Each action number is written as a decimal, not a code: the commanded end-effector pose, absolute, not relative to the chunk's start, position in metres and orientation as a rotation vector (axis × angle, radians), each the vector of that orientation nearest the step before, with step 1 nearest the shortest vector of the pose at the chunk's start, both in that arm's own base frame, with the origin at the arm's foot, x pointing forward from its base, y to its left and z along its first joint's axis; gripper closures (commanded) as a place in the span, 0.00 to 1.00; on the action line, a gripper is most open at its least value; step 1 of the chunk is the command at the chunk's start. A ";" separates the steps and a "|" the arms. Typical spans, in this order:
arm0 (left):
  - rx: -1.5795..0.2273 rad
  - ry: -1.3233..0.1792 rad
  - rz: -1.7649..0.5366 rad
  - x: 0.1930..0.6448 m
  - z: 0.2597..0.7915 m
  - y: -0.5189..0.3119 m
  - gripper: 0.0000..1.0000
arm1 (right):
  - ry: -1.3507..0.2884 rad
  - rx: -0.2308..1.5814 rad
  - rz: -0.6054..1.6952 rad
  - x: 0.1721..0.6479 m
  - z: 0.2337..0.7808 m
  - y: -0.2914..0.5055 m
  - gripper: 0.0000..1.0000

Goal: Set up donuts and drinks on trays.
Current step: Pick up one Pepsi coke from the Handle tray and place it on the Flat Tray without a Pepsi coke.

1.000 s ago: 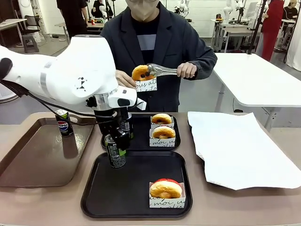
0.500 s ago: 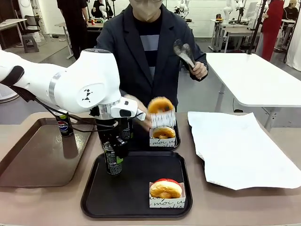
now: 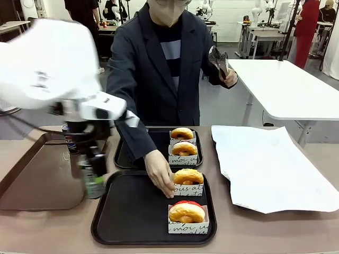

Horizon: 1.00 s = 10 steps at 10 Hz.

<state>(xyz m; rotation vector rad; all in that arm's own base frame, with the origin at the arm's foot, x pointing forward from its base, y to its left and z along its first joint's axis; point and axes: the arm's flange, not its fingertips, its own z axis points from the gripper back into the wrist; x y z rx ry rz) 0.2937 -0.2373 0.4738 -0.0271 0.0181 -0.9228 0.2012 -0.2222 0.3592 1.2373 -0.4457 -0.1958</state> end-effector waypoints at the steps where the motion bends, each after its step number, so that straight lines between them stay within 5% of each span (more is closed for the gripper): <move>1: -0.052 -0.018 -0.926 0.262 0.484 -0.195 0.40 | -0.460 1.244 -0.185 0.201 0.359 -0.222 0.00; 6: -0.064 -0.101 -0.893 0.279 0.478 -0.213 0.40 | -0.460 1.244 -0.185 0.201 0.359 -0.222 0.00; 10: -0.046 -0.087 -0.783 0.333 0.432 -0.278 0.40 | -0.460 1.244 -0.185 0.201 0.359 -0.222 0.00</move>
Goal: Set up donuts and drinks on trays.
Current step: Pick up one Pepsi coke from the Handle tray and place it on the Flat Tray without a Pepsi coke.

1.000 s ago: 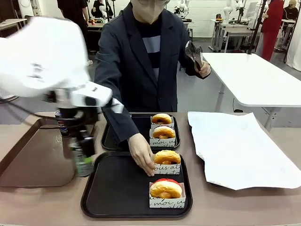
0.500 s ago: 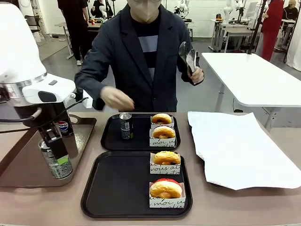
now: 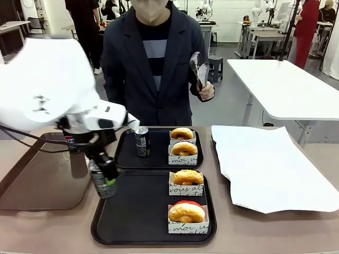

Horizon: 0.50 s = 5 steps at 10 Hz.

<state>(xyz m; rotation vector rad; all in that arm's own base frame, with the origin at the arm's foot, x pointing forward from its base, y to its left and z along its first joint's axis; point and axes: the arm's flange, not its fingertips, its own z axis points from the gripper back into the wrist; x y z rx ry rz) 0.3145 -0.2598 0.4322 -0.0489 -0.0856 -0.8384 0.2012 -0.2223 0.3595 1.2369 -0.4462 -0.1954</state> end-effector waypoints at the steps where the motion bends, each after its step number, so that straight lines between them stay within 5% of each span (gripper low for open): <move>1: -0.054 -0.107 -0.727 0.338 0.420 -0.288 0.40 | -0.460 1.244 -0.185 0.201 0.359 -0.222 0.00; 5: -0.039 -0.091 -0.577 0.375 0.390 -0.301 0.40 | -0.460 1.244 -0.185 0.201 0.359 -0.222 0.00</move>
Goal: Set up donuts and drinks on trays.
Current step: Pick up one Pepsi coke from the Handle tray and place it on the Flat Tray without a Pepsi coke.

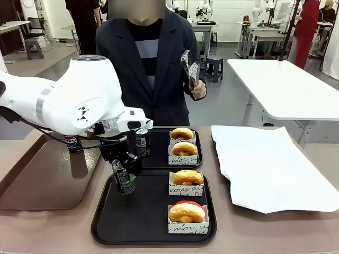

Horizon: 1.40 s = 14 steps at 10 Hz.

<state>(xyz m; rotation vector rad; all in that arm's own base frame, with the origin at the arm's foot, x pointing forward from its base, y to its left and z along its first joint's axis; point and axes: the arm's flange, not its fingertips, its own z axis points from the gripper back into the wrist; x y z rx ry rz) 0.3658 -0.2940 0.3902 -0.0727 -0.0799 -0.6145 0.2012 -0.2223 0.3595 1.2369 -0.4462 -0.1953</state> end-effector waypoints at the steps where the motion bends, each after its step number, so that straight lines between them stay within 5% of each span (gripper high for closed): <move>1: -0.023 -0.083 -0.557 0.378 0.380 -0.301 0.40 | -0.460 1.244 -0.185 0.201 0.359 -0.222 0.00; 4: -0.014 -0.081 -0.541 0.383 0.369 -0.301 0.40 | -0.460 1.244 -0.185 0.201 0.359 -0.222 0.00; 5: -0.019 -0.082 -0.551 0.385 0.369 -0.301 0.00 | -0.460 1.244 -0.185 0.201 0.359 -0.222 0.00; 14: -0.002 -0.142 -0.599 0.354 0.411 -0.296 0.00 | -0.460 1.244 -0.185 0.201 0.359 -0.222 0.00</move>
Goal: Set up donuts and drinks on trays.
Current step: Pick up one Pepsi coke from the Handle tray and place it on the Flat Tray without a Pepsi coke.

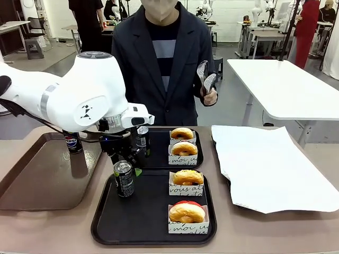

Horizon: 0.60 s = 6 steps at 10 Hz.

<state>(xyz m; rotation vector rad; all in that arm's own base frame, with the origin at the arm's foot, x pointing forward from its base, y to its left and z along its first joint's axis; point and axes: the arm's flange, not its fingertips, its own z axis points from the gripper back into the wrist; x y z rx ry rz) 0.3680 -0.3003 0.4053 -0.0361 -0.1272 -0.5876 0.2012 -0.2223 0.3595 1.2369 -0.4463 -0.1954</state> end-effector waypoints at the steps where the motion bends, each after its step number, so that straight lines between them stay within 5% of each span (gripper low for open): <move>1: 0.006 -0.149 -0.608 0.353 0.419 -0.294 0.00 | -0.460 1.244 -0.185 0.201 0.359 -0.222 0.00; 6: -0.016 -0.144 -0.596 0.354 0.427 -0.295 0.00 | -0.460 1.244 -0.185 0.201 0.359 -0.222 0.00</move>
